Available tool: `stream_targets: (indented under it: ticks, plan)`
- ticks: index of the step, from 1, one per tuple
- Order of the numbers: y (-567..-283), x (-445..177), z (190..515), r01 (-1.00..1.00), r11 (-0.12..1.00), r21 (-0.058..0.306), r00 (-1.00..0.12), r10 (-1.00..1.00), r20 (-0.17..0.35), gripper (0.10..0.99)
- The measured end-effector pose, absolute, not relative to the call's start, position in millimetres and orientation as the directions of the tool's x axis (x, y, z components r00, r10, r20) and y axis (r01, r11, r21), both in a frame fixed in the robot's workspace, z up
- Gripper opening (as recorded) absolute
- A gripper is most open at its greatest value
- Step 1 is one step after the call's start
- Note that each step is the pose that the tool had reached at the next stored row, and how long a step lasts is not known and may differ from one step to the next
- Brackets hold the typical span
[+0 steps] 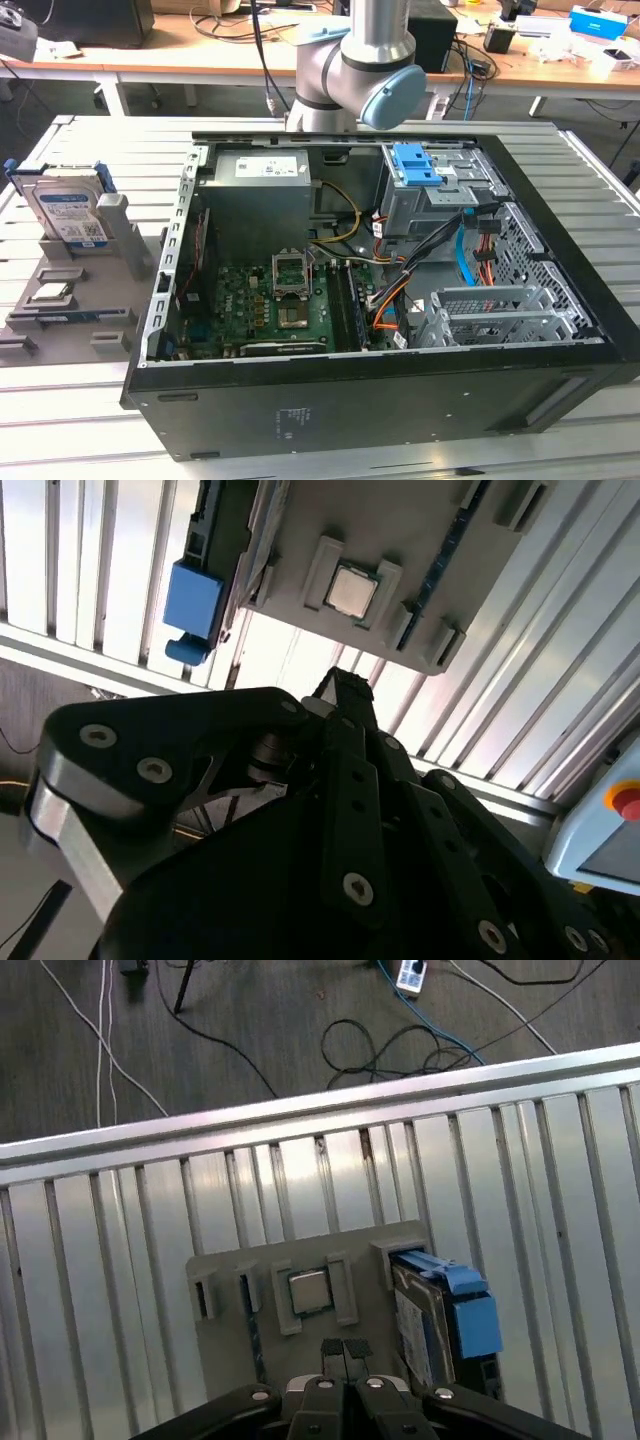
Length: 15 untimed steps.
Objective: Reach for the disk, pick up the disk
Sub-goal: 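Pick up the disk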
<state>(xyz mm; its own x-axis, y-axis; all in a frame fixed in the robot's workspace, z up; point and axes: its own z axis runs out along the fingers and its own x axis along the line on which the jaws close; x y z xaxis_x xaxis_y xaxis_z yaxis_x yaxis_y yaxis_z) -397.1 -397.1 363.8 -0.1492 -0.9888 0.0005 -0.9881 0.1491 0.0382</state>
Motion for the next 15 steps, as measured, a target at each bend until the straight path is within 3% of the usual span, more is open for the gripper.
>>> stream_targets:
  ticks: [11,15]
  plan:
    - [-397.1,-397.0,363.8,-0.995,-0.097,0.038,0.097,-0.995,0.0,0.106]
    - [-397.1,-397.0,363.8,-0.994,-0.101,0.038,0.102,-0.995,0.001,0.106]
